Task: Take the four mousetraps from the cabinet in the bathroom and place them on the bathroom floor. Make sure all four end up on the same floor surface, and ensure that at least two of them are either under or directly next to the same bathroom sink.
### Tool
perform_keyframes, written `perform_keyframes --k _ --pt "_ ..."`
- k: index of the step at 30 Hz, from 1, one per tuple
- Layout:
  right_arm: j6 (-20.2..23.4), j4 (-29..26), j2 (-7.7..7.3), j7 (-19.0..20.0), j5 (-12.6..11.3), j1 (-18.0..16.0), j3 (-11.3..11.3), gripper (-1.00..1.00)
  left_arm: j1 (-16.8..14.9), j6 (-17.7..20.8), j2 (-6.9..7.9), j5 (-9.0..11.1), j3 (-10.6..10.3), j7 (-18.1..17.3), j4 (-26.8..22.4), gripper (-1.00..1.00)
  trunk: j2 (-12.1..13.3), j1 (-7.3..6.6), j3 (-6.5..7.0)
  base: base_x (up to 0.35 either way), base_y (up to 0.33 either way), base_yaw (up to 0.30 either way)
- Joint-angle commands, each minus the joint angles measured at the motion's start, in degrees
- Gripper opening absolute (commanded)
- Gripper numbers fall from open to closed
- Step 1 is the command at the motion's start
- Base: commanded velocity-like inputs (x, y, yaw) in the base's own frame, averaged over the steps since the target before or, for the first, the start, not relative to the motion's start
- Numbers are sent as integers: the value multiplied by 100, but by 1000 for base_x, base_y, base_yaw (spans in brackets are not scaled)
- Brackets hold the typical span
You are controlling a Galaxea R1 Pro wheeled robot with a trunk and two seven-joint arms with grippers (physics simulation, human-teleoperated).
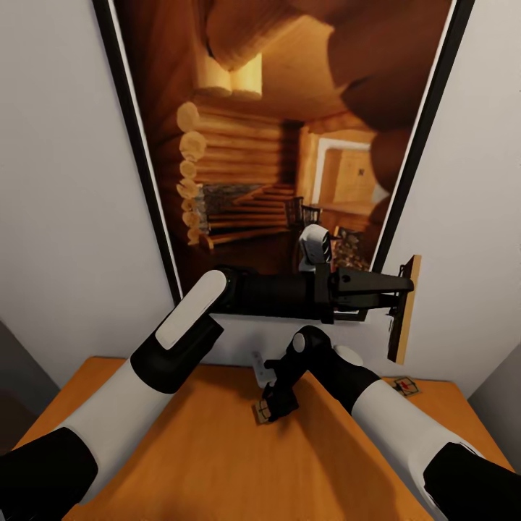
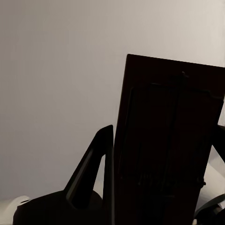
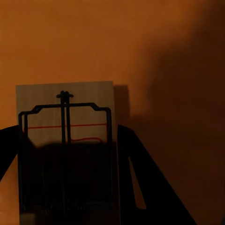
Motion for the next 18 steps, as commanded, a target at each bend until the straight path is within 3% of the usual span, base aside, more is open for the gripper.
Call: perform_keyframes --k 1,18 --pt "90 -7 0 28 -2 -6 6 -100 -7 11 -2 -65 0 -46 3 -100 -13 3 -13 -103 0 0" --pt "90 -6 -11 13 5 -1 6 -100 -7 16 -6 -65 0 -75 3 -100 -13 3 -13 -310 0 0"
